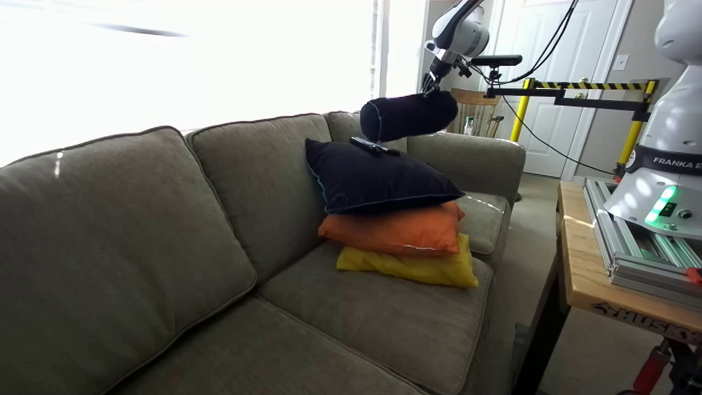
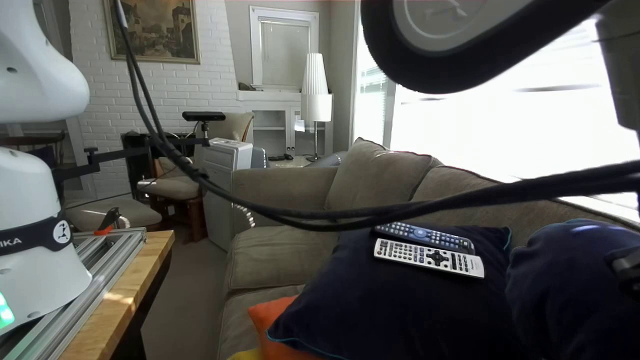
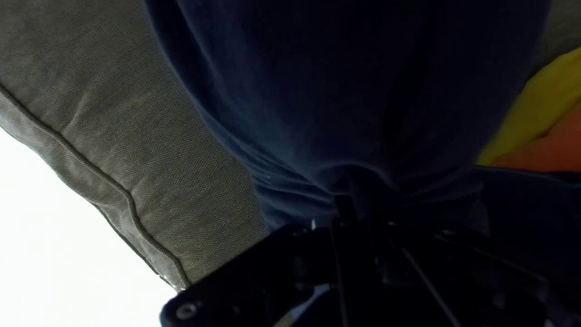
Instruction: Place the topmost pillow on the right side of the sofa.
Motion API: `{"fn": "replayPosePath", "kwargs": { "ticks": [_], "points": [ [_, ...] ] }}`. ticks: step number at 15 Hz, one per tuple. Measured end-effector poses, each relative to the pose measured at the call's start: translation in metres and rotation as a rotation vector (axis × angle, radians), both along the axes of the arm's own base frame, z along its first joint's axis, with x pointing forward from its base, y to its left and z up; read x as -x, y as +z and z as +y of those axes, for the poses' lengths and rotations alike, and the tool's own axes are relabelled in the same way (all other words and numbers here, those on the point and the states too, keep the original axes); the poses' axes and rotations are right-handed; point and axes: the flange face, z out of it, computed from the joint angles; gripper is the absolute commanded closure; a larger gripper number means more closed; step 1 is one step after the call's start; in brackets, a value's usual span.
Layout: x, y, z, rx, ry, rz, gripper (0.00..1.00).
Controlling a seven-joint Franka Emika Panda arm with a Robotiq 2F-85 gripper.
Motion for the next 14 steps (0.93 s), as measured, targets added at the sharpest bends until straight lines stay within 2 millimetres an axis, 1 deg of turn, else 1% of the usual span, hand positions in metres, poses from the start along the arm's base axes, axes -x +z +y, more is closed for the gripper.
{"fn": "replayPosePath", "kwargs": {
  "ticks": [5, 14],
  "points": [
    [0.012, -0.010, -0.009, -0.046, 0.034, 0.059, 0.99],
    [0.015, -0.025, -0.004, -0.056, 0.127, 0.120, 0.99]
  ]
}}
